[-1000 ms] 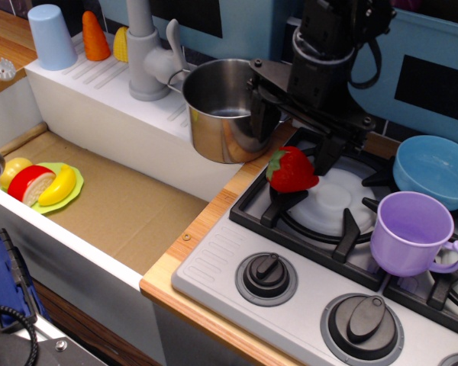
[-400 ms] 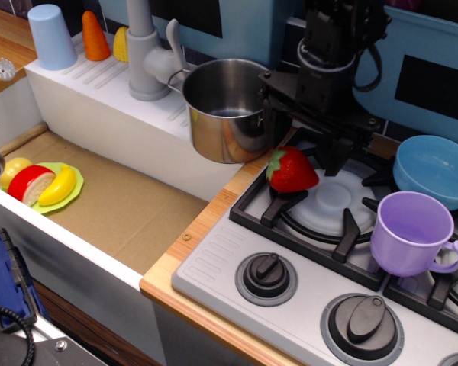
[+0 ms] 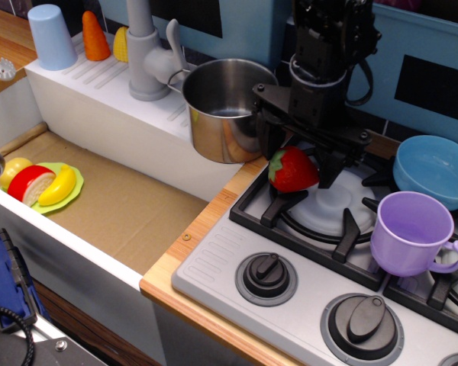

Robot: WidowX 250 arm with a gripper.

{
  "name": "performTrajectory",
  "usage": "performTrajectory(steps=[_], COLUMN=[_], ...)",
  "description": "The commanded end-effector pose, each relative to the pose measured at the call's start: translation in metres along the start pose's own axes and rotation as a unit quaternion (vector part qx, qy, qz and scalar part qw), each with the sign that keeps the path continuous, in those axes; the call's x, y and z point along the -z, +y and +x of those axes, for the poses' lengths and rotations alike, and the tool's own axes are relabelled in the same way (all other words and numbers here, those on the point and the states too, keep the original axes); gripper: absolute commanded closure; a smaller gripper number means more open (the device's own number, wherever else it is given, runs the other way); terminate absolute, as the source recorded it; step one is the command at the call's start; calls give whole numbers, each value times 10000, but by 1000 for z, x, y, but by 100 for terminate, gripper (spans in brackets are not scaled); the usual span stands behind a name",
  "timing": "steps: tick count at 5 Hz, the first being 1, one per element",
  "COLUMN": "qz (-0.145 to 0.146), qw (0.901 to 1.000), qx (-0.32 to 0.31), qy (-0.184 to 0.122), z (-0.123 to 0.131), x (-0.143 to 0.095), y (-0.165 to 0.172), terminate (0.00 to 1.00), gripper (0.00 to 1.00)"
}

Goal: Put strawberry in pot

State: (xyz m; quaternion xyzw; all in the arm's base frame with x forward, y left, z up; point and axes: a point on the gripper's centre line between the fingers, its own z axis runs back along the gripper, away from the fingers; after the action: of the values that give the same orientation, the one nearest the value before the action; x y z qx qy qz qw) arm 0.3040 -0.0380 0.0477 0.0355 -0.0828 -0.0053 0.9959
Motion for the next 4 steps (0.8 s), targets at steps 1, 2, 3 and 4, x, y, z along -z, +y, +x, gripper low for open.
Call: performTrajectory(steps=[1, 2, 3, 4], qz=[-73, -65, -38, 187], qw=[9995, 9995, 9996, 9997], qx=[-28, -72, -37, -76], qy=[-290, -306, -262, -159], z=[3, 2, 4, 4], x=[-12, -8, -12, -30], y=[3, 3, 3, 5], terminate=[0, 0, 0, 0], gripper=[0, 100, 100, 100])
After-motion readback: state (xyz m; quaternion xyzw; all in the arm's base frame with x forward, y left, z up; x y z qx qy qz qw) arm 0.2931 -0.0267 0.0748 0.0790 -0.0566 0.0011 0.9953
